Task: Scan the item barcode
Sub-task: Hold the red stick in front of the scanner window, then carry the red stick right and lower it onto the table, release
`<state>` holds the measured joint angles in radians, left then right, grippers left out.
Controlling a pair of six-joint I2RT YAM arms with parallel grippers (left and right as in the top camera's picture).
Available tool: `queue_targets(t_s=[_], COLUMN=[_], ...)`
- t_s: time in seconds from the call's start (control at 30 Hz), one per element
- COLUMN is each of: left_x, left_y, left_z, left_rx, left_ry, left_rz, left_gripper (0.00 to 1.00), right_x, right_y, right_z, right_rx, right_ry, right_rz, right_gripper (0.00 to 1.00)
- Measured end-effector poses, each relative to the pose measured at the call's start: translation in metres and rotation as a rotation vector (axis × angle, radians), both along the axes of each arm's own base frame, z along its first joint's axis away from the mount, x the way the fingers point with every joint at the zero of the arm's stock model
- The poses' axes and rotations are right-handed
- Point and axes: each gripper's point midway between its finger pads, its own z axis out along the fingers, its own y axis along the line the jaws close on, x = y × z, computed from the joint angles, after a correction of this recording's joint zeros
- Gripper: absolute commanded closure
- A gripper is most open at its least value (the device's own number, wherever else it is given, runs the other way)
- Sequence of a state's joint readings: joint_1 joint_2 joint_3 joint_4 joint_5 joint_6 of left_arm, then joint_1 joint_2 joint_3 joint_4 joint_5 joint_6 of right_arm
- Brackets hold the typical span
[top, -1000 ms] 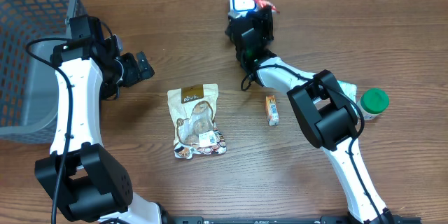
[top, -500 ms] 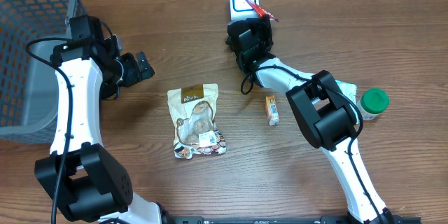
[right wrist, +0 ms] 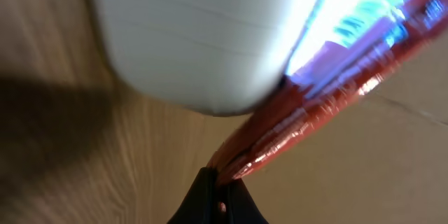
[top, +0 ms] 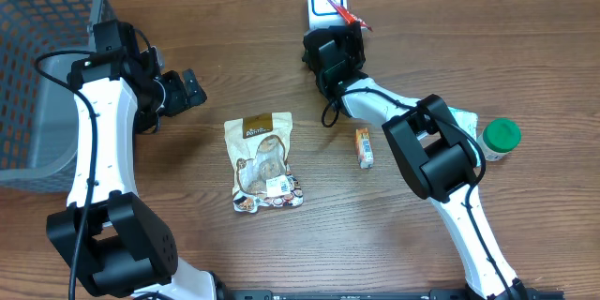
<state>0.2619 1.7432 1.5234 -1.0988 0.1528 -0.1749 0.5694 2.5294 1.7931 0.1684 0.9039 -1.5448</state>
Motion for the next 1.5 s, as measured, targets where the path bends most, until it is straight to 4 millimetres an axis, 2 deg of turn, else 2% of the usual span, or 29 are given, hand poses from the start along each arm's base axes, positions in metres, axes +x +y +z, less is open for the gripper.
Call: queue_targets(t_s=[0.2,0.47,0.67,0.77,0.9,1.03,1.07,1.2,1.27,1.33,1.4,1.47,1.5], left_x=[0.0,0.0,0.0,0.0,0.0,0.0,0.0,0.0,0.0,0.0,0.0,0.0,0.0], left_y=[0.0,0.0,0.0,0.0,0.001,0.001,0.001,0.001,0.001,0.001,0.001,0.001,0.001], left_z=[0.0,0.0,0.0,0.0,0.0,0.0,0.0,0.0,0.0,0.0,0.0,0.0,0.0], left_rx=[0.0,0.002,0.002,0.003,0.003,0.004,0.004,0.004,0.003,0.004,0.003,0.003,0.004], left_ry=[0.0,0.0,0.001,0.0,0.0,0.001,0.0,0.001,0.0,-0.001,-0.001,0.0,0.0], left_rz=[0.0,0.001,0.001,0.001,0.001,0.001,0.001,0.001,0.001,0.001,0.001,0.001,0.001], left_gripper=[0.01,0.01,0.0,0.0,0.0,0.0,0.0,0.0,0.0,0.0,0.0,0.01,0.0], right_x=[-0.004,0.006,0.005,0.003,-0.006,-0.03,-0.043,-0.078,-0.101,-0.122,-0.144,-0.17,-0.188], right_y=[-0.001,0.005,0.008,0.008,0.0,-0.017,-0.026,-0.049,-0.063,-0.074,-0.087,-0.104,-0.119], right_z=[-0.009,0.019,0.029,0.048,0.11,0.191,0.221,0.265,0.273,0.268,0.253,0.227,0.208], right_rx=[-0.029,0.052,0.15,0.235,0.365,0.52,0.586,0.731,0.817,0.911,0.987,1.025,1.037], right_ry=[0.046,-0.096,-0.156,-0.212,-0.3,-0.378,-0.405,-0.421,-0.396,-0.348,-0.271,-0.173,-0.115], right_rz=[0.006,-0.008,-0.04,-0.075,-0.132,-0.187,-0.208,-0.272,-0.329,-0.39,-0.484,-0.622,-0.74], right_gripper=[0.96,0.96,0.96,0.96,0.96,0.96,0.96,0.96,0.96,0.96,0.96,0.96,0.96])
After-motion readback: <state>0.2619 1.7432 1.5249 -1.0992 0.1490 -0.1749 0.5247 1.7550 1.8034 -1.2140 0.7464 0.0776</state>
